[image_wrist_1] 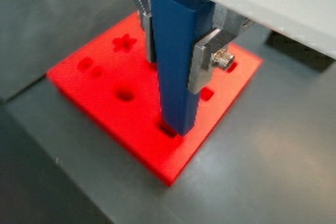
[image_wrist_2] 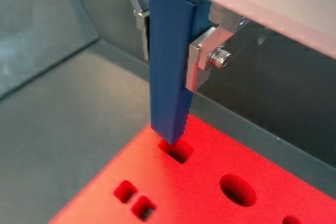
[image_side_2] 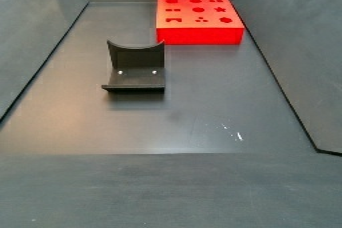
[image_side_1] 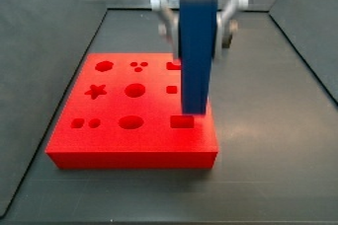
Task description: Insert the rectangle object.
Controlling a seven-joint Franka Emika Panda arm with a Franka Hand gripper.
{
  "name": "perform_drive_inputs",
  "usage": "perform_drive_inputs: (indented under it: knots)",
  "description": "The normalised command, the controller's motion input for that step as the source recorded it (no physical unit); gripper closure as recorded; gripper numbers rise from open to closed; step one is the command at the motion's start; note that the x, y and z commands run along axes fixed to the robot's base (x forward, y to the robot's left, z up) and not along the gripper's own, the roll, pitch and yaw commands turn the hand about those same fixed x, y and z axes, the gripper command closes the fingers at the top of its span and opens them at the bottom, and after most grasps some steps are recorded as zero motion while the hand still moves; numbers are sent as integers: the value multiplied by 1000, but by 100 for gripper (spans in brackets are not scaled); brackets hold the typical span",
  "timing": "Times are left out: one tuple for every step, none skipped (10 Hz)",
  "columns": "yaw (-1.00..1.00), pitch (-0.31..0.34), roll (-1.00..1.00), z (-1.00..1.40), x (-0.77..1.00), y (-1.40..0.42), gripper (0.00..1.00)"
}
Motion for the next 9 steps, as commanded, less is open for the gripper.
perform_drive_inputs:
  knots:
    - [160, 80, 84, -454, 0, 49, 100]
    - [197, 0, 0, -614, -203, 43, 100]
    - [100, 0, 0, -374, -171, 23, 100]
    - [11, -33, -27, 0, -31, 0, 100]
    - [9, 0, 0, -57, 0, 23, 100]
    - [351, 0, 0, -363, 0, 0, 100]
    - [503, 0, 0, -360, 0, 0, 100]
    - [0, 0, 0, -54, 0, 0, 100]
    - [9, -17, 0, -1000, 0, 203, 100]
